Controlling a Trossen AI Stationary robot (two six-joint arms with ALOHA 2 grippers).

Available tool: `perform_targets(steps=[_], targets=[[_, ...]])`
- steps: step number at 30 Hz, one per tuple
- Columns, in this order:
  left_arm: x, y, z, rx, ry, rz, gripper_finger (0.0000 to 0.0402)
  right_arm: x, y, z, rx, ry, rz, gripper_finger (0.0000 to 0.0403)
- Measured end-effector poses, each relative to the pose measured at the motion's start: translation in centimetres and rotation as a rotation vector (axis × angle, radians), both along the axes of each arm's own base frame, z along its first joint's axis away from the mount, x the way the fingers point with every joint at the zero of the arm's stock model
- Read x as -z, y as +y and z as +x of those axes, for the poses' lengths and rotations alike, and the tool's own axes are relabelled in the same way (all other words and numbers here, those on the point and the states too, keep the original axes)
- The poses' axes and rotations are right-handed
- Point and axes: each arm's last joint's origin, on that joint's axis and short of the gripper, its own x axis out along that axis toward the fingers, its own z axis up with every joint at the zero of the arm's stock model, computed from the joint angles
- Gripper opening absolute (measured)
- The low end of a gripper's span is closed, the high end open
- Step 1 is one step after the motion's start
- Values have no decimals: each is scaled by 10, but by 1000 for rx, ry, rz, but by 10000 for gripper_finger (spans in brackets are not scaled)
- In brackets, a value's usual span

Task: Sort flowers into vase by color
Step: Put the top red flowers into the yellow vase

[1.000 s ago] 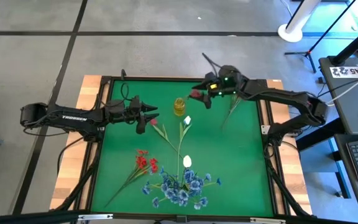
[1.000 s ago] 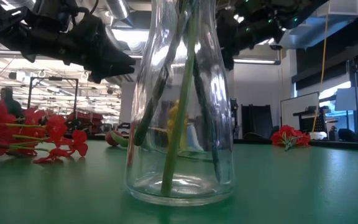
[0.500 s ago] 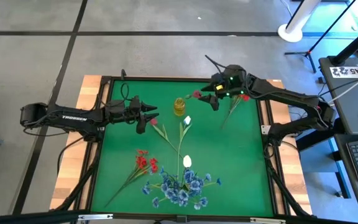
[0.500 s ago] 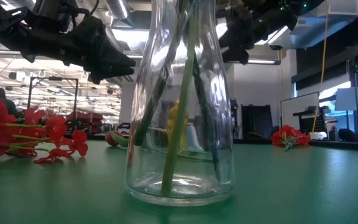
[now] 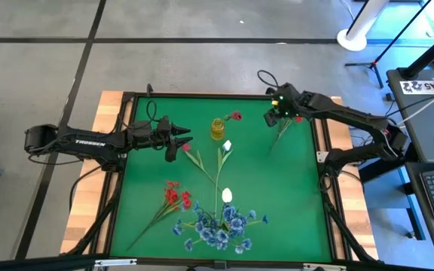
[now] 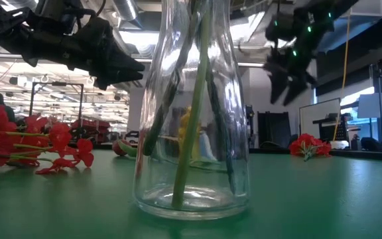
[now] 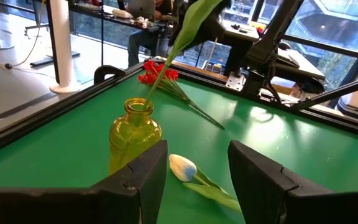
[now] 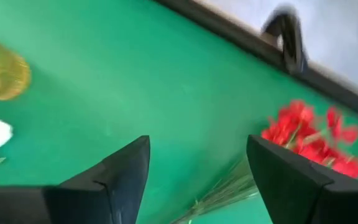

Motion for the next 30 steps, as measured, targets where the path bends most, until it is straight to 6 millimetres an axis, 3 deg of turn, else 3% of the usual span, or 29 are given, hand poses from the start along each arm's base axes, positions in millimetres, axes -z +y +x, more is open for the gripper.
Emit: perform_targets(steps=[7,11,17,24,30], targets=[[1,0,0,0,10,-3,166,67,-4,-29,220,4,117,266],[2,0,0,-1,18,-9,166,93,4,-40,293,3,178,266],[2,0,0,-1,20,-12,166,102,8,-43,373,-23,214,266],[2,0,0,-1,20,-13,166,98,2,-37,381,-109,170,266],[2,-1,0,12,18,-26,166,106,2,-39,428,-39,173,266]])
